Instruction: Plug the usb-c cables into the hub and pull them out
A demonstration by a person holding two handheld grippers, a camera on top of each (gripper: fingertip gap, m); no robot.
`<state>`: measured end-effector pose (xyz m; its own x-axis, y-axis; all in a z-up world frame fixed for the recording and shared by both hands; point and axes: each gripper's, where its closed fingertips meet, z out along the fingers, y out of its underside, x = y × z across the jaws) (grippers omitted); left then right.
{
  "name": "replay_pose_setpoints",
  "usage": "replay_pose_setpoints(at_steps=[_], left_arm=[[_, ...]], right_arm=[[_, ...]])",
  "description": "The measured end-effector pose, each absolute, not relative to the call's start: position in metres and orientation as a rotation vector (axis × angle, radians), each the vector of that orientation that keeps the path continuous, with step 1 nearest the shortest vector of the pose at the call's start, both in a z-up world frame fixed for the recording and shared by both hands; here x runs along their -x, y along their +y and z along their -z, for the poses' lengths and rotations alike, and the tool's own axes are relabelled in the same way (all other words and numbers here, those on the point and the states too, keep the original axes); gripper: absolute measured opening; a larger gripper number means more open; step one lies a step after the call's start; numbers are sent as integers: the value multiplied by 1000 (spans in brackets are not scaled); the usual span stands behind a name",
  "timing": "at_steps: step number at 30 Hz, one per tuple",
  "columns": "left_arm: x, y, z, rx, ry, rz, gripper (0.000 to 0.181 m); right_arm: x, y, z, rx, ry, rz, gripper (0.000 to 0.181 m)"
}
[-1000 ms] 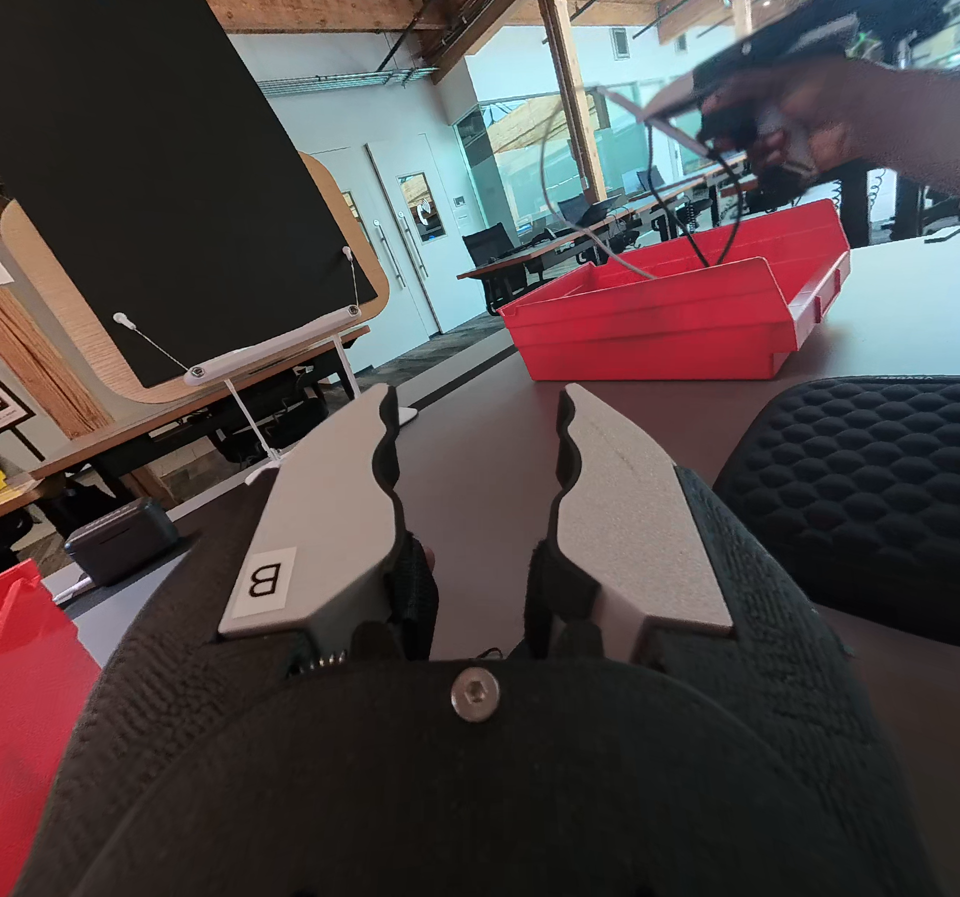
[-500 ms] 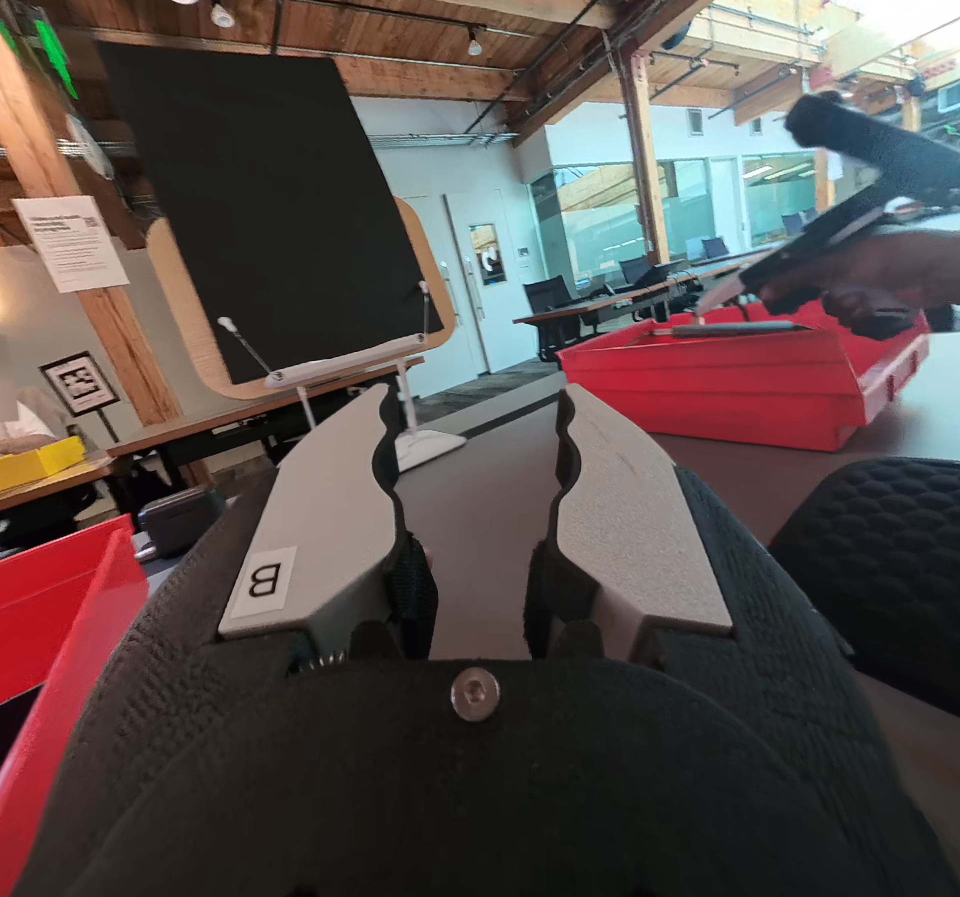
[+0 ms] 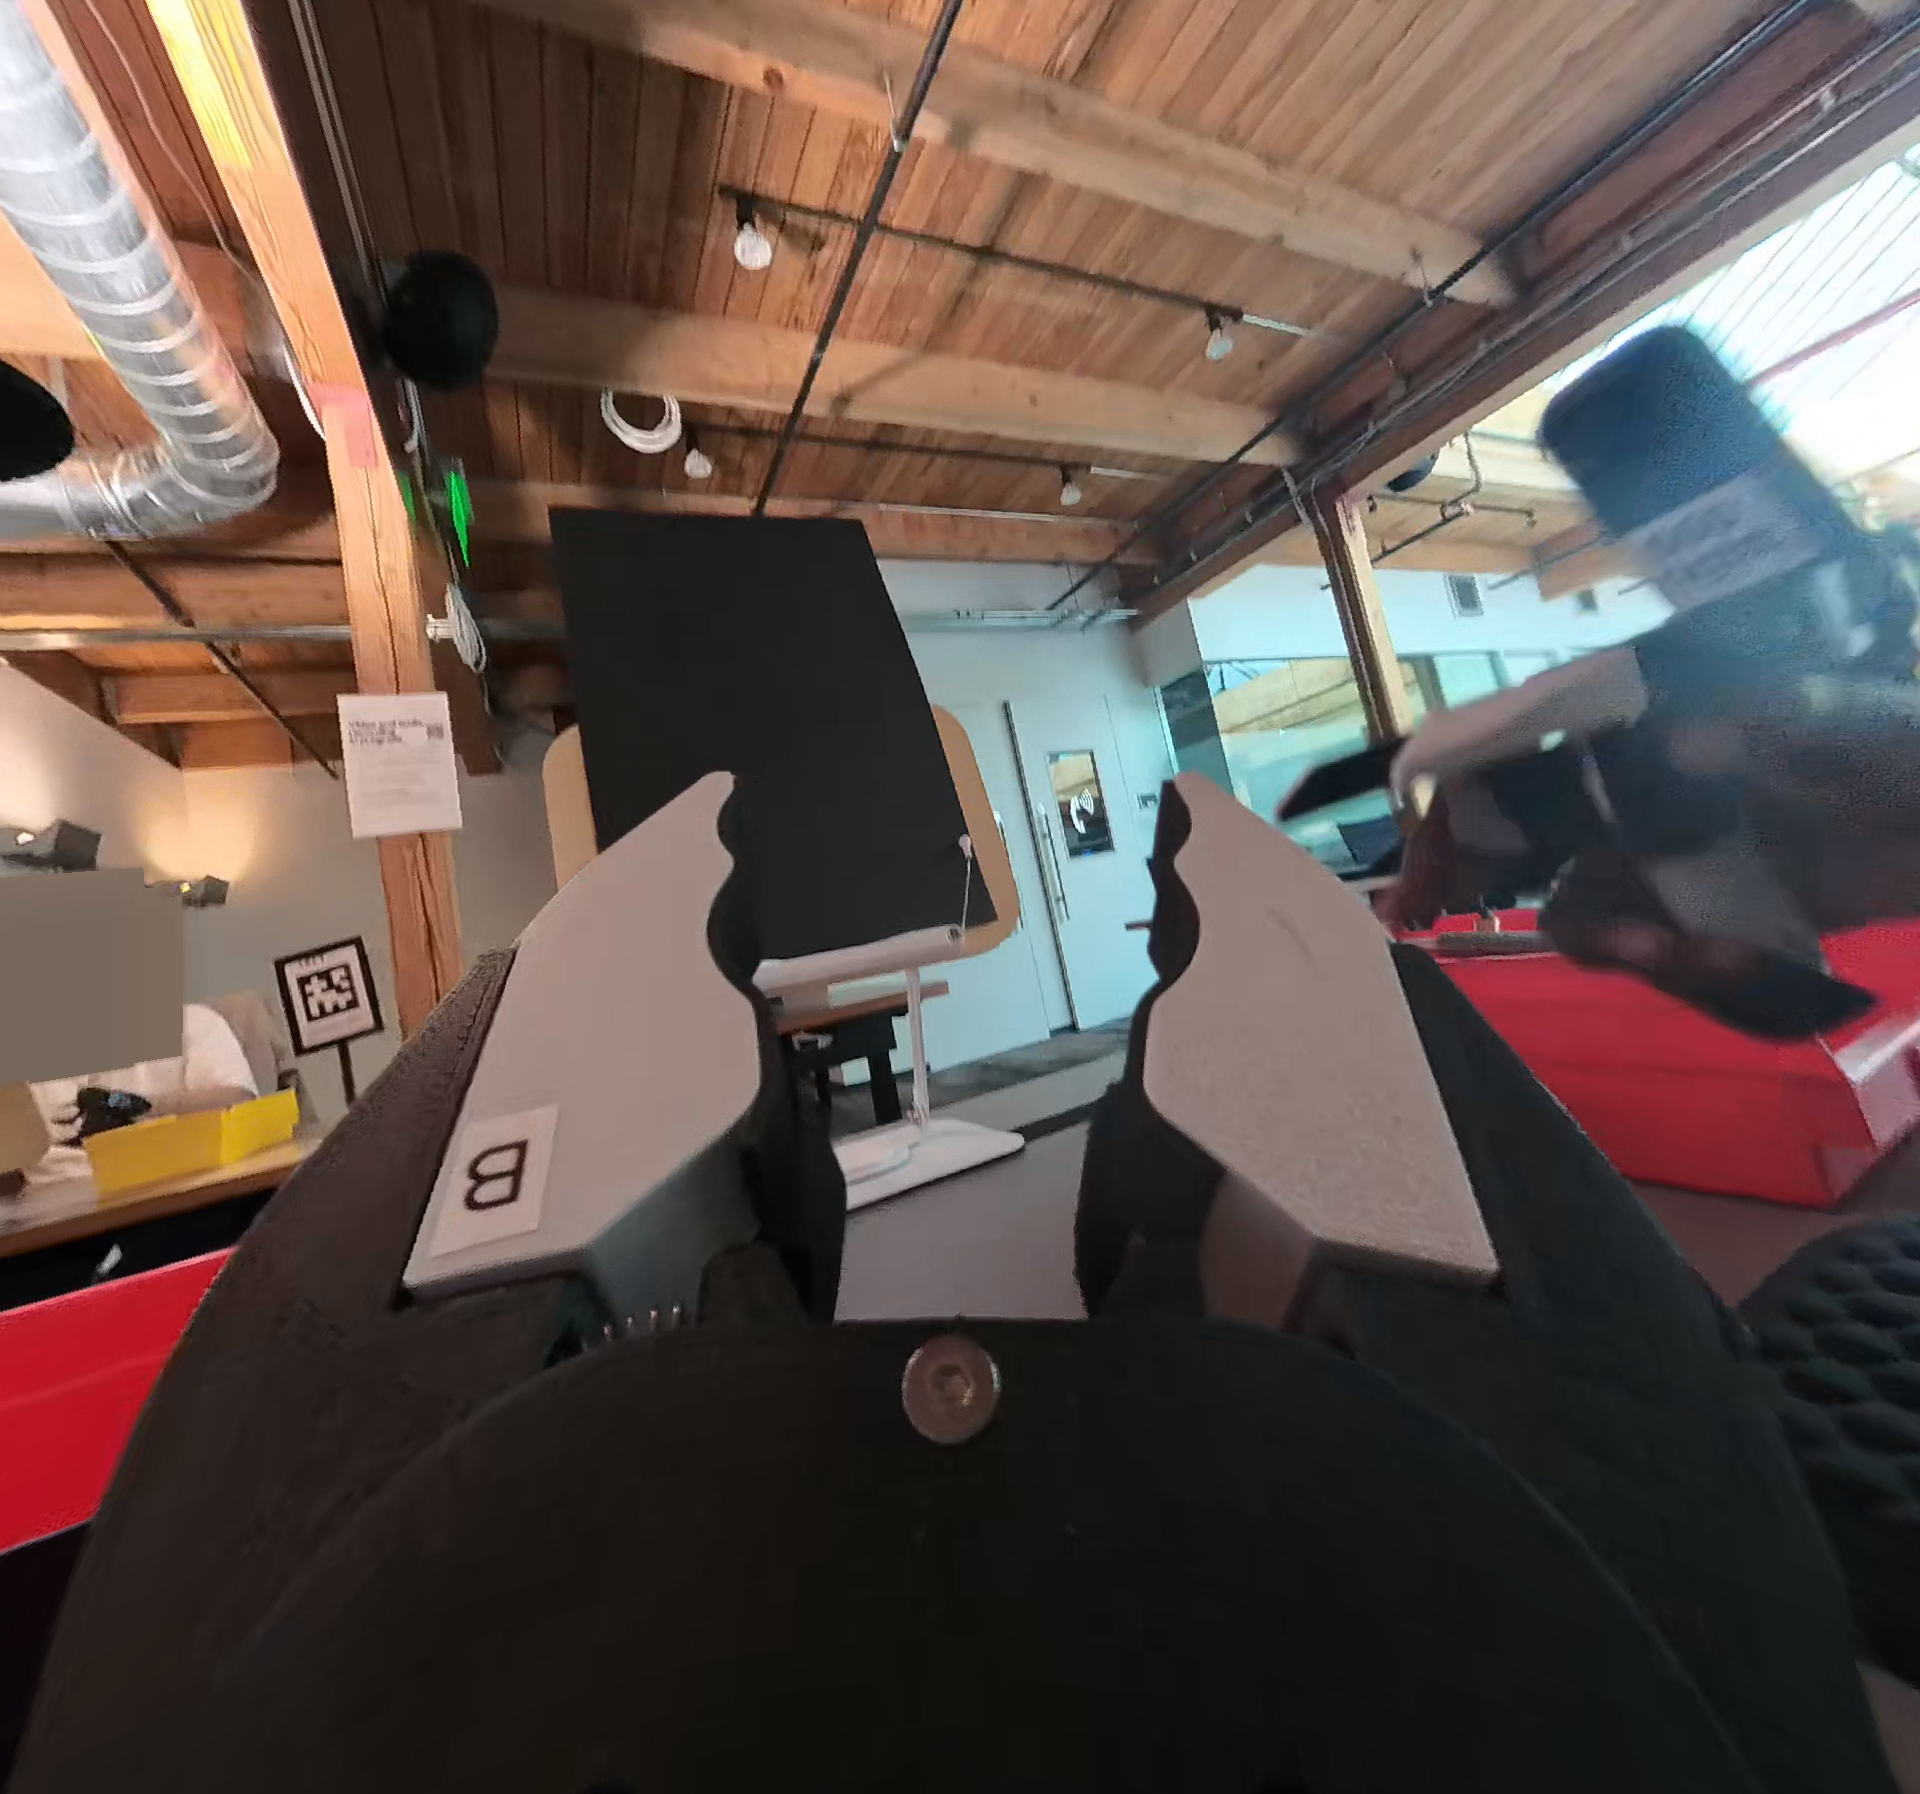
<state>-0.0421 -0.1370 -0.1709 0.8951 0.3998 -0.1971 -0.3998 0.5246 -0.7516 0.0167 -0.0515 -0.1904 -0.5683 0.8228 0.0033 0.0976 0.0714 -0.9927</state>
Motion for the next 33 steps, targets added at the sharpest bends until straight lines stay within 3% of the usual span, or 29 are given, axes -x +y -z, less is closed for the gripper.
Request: replay_pose_setpoints(at_steps=[4, 9, 18, 33], left_arm=[[42, -146, 165, 835, -12, -459, 72], [50, -150, 166, 825, -69, -401, 72], [52, -147, 168, 846, -78, -361, 71], [51, -142, 171, 875, -67, -355, 68]], right_arm=[[18, -95, 273, 978, -2185, -1482, 23], [40, -90, 329, 740, -2514, -1141, 17], [53, -90, 354, 228, -2652, -904, 10], [59, -85, 357, 311, -2709, -824, 0]])
